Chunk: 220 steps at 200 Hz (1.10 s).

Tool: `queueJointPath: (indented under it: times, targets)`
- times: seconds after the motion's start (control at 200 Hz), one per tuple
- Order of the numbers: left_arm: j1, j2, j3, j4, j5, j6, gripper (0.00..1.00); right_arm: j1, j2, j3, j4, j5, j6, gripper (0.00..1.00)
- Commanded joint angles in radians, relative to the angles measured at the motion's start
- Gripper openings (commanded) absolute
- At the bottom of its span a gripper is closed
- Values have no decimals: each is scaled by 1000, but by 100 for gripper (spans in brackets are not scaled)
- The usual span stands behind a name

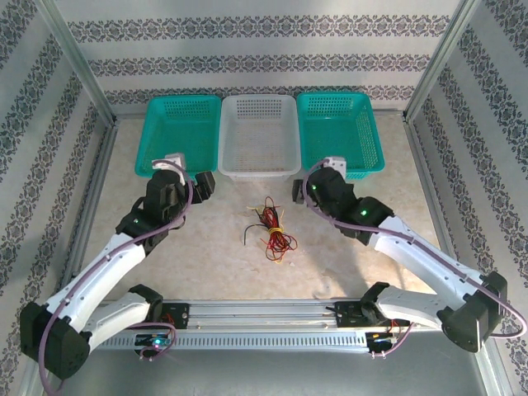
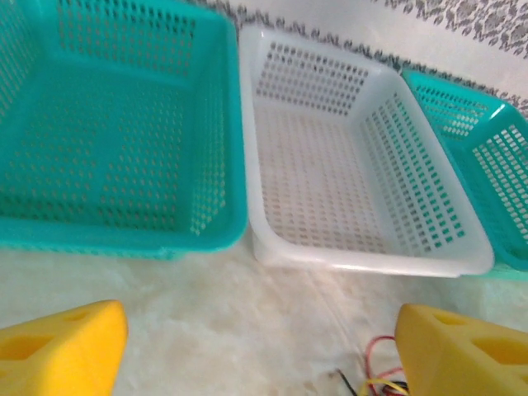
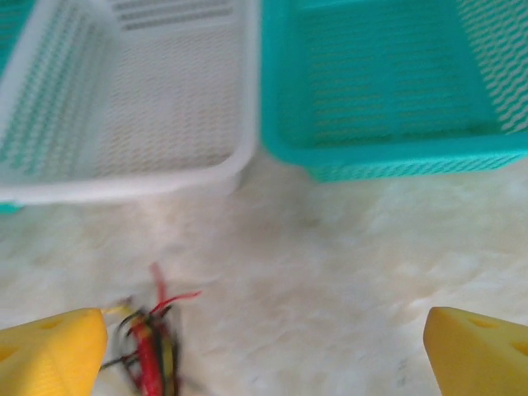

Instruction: Untangle the cables

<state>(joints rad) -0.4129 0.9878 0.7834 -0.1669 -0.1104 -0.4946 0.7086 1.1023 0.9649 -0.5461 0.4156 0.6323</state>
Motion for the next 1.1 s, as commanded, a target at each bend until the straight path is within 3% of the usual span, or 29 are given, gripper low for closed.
queueJointPath:
  times: [0.0,0.045,0.185,0.31,0.38,0.445,0.49,0.625,0.715,0.884,1.004,1.094]
  targets:
    - [-19,56,113,-63,87,-93,82,-78,-14,-134,-8,-263,67,98]
    - [-20,90,153,-75,102,-91,82,-83,-31,-167,43,-324,66,98]
    - [-21,157,226,-96,125,-93,82,117,-6,-63,-165,39,52,98]
    - [-21,190,232,-60,154,-128,83,140,-32,-149,-128,96,117,98]
    - [-20,201,221,-28,169,-150,83,72,-71,-240,-85,33,236,98]
    - [-20,216,219,-17,173,-161,84,-49,-108,-314,52,-218,197,98]
    - [-20,229,228,-24,178,-161,84,-58,-124,-343,139,-317,164,98]
    - [-20,252,233,-11,212,-165,84,115,-134,-333,208,-312,0,97]
    - [-21,239,203,37,229,-183,85,169,-144,-375,277,-310,-38,98]
    - [-20,246,182,34,239,-200,85,126,-32,-384,358,-360,-21,98]
    - [-21,242,171,55,259,-219,85,104,142,-297,357,-464,-50,90]
    - [-20,232,161,57,265,-226,85,124,227,-240,340,-452,-69,88]
